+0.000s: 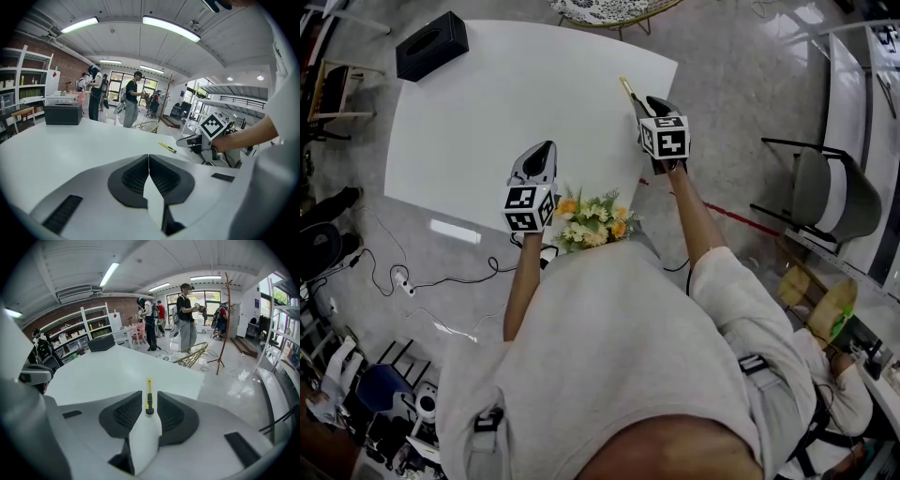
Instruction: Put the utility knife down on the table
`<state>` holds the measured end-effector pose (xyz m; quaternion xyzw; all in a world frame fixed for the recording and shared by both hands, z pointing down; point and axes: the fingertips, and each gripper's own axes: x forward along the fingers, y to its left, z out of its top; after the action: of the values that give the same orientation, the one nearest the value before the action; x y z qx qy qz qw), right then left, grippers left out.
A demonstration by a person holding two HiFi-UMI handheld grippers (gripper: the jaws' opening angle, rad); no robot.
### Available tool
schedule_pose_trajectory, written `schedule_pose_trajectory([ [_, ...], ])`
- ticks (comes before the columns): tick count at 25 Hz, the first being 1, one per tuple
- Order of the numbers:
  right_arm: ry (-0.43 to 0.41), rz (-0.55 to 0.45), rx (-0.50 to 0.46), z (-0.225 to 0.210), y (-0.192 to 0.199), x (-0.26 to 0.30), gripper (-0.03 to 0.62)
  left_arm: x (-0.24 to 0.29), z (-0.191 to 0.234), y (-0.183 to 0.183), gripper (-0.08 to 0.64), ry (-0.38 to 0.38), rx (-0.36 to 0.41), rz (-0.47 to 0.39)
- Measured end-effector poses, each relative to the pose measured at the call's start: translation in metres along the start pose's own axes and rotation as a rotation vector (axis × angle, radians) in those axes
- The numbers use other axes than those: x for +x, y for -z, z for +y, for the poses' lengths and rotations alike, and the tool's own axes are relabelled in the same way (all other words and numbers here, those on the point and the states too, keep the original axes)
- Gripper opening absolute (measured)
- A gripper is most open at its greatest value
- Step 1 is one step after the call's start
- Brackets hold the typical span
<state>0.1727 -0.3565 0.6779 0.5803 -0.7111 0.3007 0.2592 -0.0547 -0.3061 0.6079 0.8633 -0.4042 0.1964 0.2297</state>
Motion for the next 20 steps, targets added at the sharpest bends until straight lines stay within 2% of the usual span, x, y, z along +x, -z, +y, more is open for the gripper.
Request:
schedule_pose_trajectory([
  [5,0.020,-0.055,0.016,0.003,0.001,-0.028,0.083,-0.003,-0.004,-0.003,0.021,0.010,0.009,-0.009],
  [20,0.070,-0.229,0.059,0.029,0.025,-0.133,0.031,-0.026,-0.024,-0.006,0.021,0.026,0.042,-0.051],
])
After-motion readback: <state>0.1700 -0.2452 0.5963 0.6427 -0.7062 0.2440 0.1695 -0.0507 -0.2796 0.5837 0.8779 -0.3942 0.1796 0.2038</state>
